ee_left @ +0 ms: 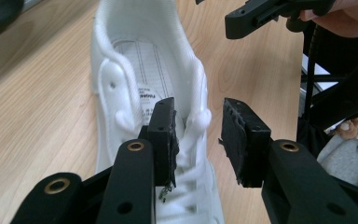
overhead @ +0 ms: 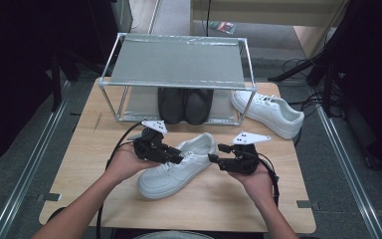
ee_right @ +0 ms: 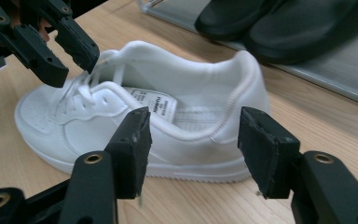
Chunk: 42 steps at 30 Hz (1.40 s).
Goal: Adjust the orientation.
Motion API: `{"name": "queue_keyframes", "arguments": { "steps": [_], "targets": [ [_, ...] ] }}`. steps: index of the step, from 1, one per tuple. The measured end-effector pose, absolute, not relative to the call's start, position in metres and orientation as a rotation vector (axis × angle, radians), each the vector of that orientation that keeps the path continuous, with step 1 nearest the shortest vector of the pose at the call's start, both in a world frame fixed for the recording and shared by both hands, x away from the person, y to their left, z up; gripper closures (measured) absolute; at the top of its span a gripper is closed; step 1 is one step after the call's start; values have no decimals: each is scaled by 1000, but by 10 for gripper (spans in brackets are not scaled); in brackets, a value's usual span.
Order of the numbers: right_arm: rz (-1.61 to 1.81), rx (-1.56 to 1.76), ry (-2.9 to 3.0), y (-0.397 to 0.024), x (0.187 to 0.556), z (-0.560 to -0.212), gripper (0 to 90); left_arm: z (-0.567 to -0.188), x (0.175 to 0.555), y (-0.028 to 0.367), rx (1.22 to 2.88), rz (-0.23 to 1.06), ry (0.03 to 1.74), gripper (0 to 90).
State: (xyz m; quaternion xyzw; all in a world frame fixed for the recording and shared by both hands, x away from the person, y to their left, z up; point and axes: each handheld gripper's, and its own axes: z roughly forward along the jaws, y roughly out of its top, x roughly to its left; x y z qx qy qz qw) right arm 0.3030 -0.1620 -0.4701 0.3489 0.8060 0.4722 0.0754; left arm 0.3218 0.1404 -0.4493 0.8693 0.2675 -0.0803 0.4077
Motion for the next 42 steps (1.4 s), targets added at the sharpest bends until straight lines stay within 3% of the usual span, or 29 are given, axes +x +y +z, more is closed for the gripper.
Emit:
{"name": "queue_keyframes", "arguments": {
  "steps": [6, 16, 21, 24, 29, 42],
  "targets": [
    [1409, 1002, 2461, -151, 307, -470, 474, -452, 311, 148, 2184, -208, 706, 669],
    [1399, 962, 2506, -137, 317, -469, 502, -461, 290, 151, 2205, -189, 732, 803],
    [1391, 963, 2526, -129, 323, -471, 590, -469, 287, 152, 2237, -195, 739, 853],
    [1368, 969, 2530, -127, 325, -470, 708, -473, 286, 152, 2235, -210, 751, 900],
    [1317, 978, 2580, -120, 328, -472, 855, -477, 286, 151, 2251, -207, 764, 900],
    [1316, 995, 2601, -120, 324, -474, 885, -480, 291, 150, 2267, -208, 736, 900]
  ]
}}
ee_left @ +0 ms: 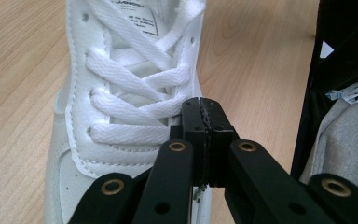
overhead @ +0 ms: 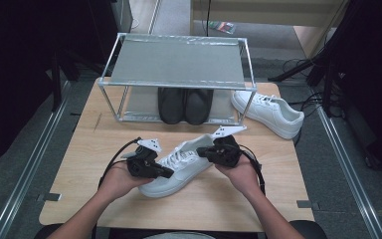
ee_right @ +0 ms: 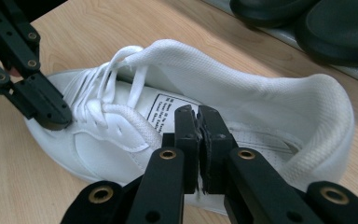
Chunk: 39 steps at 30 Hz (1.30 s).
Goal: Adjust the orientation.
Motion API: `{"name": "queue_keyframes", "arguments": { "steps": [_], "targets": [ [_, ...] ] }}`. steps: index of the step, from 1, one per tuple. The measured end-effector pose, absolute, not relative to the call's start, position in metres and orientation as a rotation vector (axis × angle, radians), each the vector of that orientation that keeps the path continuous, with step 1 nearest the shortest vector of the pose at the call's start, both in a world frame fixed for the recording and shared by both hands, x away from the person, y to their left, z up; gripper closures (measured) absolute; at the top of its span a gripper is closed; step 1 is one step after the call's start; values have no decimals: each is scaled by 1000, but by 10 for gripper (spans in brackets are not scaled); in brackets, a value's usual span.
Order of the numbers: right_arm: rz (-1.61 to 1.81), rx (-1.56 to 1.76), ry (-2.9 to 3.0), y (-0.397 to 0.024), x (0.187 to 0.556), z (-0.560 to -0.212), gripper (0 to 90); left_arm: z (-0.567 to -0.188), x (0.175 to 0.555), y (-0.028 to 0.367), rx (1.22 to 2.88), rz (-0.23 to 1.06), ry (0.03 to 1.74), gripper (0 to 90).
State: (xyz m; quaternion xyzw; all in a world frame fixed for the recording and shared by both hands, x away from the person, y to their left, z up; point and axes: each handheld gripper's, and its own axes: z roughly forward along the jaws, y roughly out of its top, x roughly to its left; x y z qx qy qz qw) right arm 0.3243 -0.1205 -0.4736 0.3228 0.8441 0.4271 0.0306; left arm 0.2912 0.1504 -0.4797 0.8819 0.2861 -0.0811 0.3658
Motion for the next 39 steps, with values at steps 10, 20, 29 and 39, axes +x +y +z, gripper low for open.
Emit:
{"name": "queue_keyframes", "arguments": {
  "steps": [10, 20, 29, 39],
  "targets": [
    [1322, 1010, 2605, -127, 316, -475, 877, -480, 304, 152, 2261, -221, 734, 900],
    [1320, 1040, 2642, -132, 307, -474, 900, -478, 315, 151, 2276, -189, 737, 900],
    [1292, 994, 2684, -131, 296, -471, 900, -477, 324, 148, 2292, -151, 728, 900],
    [1260, 975, 2697, -127, 288, -467, 900, -476, 332, 146, 2295, -106, 735, 900]
  ]
}}
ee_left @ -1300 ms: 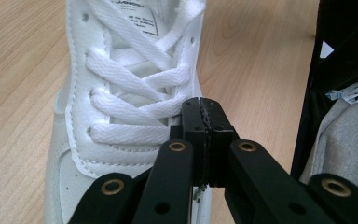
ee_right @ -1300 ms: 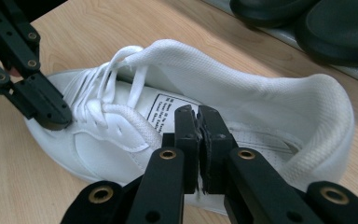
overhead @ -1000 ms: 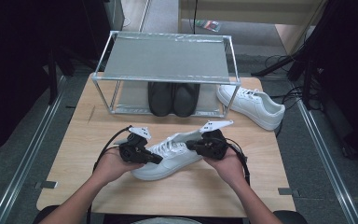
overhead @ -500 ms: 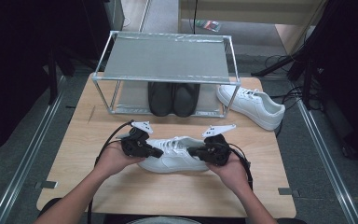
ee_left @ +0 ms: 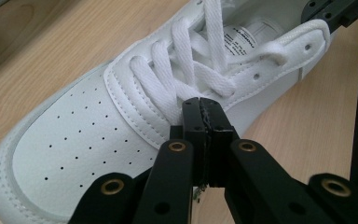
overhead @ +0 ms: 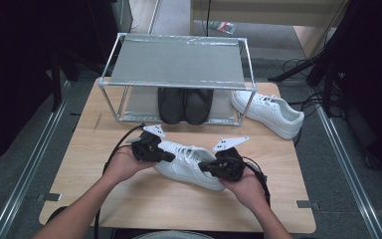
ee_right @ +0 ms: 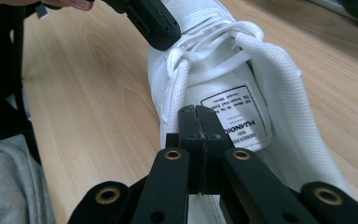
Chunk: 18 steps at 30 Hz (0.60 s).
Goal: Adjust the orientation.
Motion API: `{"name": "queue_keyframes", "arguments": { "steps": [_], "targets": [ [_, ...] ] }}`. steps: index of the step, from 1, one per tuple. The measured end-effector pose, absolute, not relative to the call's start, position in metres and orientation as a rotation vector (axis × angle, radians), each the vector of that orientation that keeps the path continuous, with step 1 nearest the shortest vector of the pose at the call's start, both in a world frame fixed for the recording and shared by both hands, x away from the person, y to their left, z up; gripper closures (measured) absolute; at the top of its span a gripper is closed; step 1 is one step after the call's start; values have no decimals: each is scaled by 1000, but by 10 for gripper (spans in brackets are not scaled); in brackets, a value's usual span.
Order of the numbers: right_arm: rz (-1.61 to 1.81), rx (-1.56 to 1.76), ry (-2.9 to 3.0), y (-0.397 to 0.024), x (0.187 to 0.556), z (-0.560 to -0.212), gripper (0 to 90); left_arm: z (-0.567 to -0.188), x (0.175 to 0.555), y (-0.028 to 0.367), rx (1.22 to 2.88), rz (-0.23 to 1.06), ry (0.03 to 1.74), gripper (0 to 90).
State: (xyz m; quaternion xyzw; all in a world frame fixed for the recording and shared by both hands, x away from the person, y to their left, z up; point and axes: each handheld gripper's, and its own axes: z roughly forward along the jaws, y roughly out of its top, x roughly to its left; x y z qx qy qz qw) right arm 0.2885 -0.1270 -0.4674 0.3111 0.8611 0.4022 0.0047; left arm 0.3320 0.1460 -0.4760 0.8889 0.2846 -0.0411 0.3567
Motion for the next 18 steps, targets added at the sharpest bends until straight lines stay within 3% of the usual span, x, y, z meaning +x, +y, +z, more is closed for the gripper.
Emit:
{"name": "queue_keyframes", "arguments": {
  "steps": [10, 18],
  "targets": [
    [1296, 1052, 2606, -156, 312, -458, 900, -468, 317, 151, 2257, -97, 749, 899],
    [1266, 1028, 2609, -150, 329, -460, 900, -475, 306, 150, 2258, -99, 777, 895]
  ]
}}
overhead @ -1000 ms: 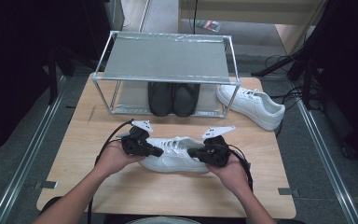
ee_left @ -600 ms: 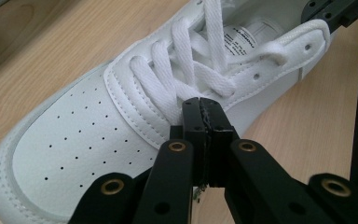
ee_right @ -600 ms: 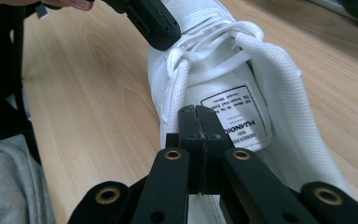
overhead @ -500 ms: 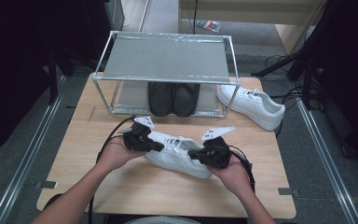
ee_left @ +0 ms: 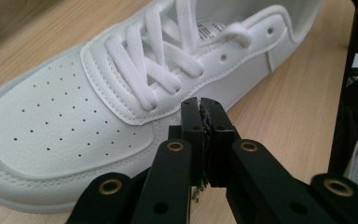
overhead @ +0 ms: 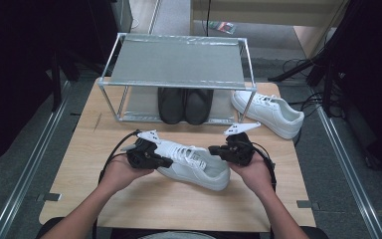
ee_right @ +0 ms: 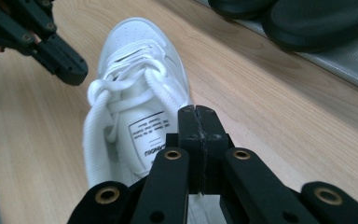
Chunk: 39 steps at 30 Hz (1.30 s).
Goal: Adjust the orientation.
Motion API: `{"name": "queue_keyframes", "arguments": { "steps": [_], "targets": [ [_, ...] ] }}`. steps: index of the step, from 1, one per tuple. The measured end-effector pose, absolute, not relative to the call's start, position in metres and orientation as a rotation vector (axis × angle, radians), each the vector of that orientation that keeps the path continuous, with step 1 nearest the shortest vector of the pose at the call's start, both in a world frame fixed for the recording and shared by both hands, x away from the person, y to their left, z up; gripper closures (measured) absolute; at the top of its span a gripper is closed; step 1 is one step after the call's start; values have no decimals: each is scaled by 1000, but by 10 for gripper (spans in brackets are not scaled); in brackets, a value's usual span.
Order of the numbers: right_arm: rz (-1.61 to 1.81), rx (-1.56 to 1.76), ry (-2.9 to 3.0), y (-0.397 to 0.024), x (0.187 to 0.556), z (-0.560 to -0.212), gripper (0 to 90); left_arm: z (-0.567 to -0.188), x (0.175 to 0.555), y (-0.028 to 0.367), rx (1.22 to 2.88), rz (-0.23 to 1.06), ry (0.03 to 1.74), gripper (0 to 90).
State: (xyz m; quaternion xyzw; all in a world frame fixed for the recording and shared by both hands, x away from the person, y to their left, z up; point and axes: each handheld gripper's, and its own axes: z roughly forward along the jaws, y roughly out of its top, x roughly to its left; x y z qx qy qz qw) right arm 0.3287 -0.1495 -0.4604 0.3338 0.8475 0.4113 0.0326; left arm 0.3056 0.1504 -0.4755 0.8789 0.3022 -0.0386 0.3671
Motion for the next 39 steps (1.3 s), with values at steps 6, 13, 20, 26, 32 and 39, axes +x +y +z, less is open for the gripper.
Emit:
{"name": "queue_keyframes", "arguments": {
  "steps": [6, 13, 20, 26, 32, 39],
  "targets": [
    [1238, 1065, 2622, -143, 341, -468, 900, -485, 307, 146, 2275, -99, 812, 896],
    [1212, 1064, 2637, -138, 341, -470, 900, -487, 309, 146, 2298, -72, 794, 900],
    [1203, 1051, 2630, -136, 333, -470, 900, -488, 313, 148, 2290, -78, 807, 900],
    [1204, 1050, 2636, -135, 325, -470, 900, -487, 320, 151, 2293, -68, 807, 900],
    [1228, 1089, 2620, -134, 317, -472, 900, -488, 328, 152, 2280, -81, 820, 900],
    [1226, 1121, 2608, -133, 308, -472, 900, -487, 336, 151, 2282, -81, 823, 900]
  ]
}}
